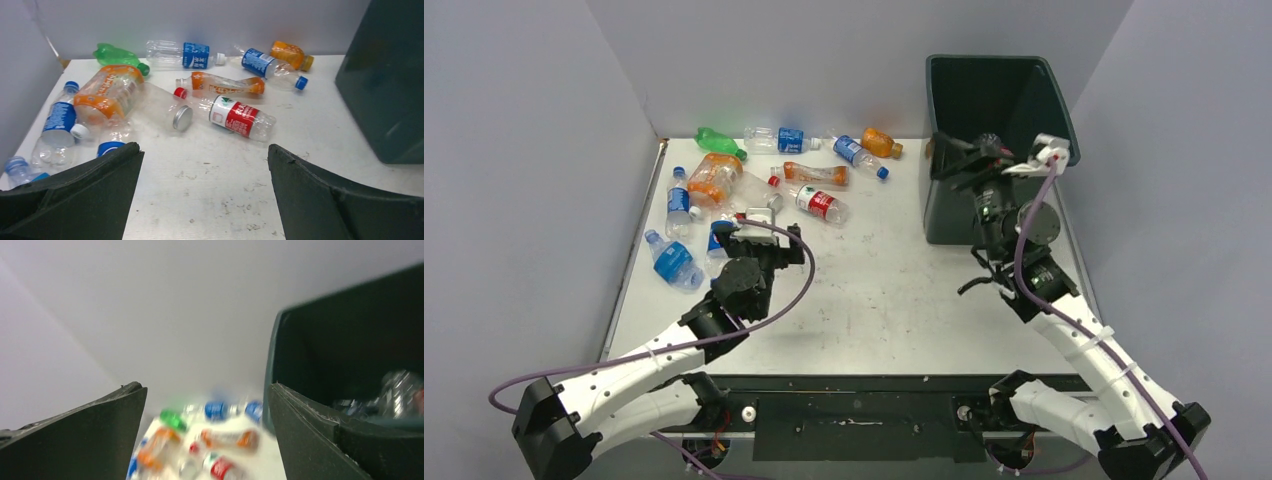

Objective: Put the plastic bottles in the bin
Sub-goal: Place the plastic bottle in the trash bin, then pick up the plastic bottle at the center of the board.

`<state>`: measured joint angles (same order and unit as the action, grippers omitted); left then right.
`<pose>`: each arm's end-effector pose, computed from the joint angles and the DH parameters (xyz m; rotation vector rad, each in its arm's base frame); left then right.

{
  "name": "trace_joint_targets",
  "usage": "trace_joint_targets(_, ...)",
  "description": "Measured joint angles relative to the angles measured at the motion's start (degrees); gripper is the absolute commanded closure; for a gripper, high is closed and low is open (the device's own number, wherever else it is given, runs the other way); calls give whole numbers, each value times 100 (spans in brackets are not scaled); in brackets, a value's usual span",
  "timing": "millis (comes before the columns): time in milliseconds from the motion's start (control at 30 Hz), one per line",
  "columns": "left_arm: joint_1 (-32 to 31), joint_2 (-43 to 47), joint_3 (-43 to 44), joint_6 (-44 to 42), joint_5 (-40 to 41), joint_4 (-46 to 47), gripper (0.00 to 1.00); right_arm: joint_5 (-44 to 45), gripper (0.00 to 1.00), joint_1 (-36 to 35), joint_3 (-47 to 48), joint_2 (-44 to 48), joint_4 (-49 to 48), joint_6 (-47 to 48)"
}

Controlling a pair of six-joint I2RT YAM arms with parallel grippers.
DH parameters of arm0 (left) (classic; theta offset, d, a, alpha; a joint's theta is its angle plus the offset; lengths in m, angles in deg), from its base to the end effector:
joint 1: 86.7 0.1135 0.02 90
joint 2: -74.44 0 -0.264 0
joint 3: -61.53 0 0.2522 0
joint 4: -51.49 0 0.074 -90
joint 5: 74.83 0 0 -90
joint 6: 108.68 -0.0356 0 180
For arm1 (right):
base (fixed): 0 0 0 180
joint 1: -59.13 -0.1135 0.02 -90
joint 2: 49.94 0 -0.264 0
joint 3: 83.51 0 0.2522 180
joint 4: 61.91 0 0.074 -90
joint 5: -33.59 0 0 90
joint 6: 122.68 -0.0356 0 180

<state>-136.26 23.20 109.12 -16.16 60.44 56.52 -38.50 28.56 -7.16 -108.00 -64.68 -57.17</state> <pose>0.1525 -0.1399 0.3057 0.0106 1.5548 -0.1073 0.1954 0.1027 0.4554 0.2142 1.2290 0.6487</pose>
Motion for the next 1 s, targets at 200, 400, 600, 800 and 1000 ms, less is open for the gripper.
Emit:
trace_joint_targets(200, 535, -404, 918, 199, -31, -1266, 4, -1080, 4, -221, -1869, 310, 98, -494)
trace_joint_targets(400, 2441, -846, 1513, 1128, -1047, -2868, 4, -1731, 4, -417, -3195, 337, 201, -876)
trace_joint_targets(600, 2992, -1875, 1513, 1663, -1283, -3873, 4, -2004, 4, -704, -3661, 236, 46, -1235)
trace_joint_targets(800, 3477, -3252, 1998, 1982, -1325, -4380, 4, -2015, 4, -1029, -3696, 227, -116, -1373)
trace_joint_targets(1000, 3685, -4068, 2420, 2039, -1246, -4319, 4, -1956, 4, -1143, -3700, 299, -140, -1386)
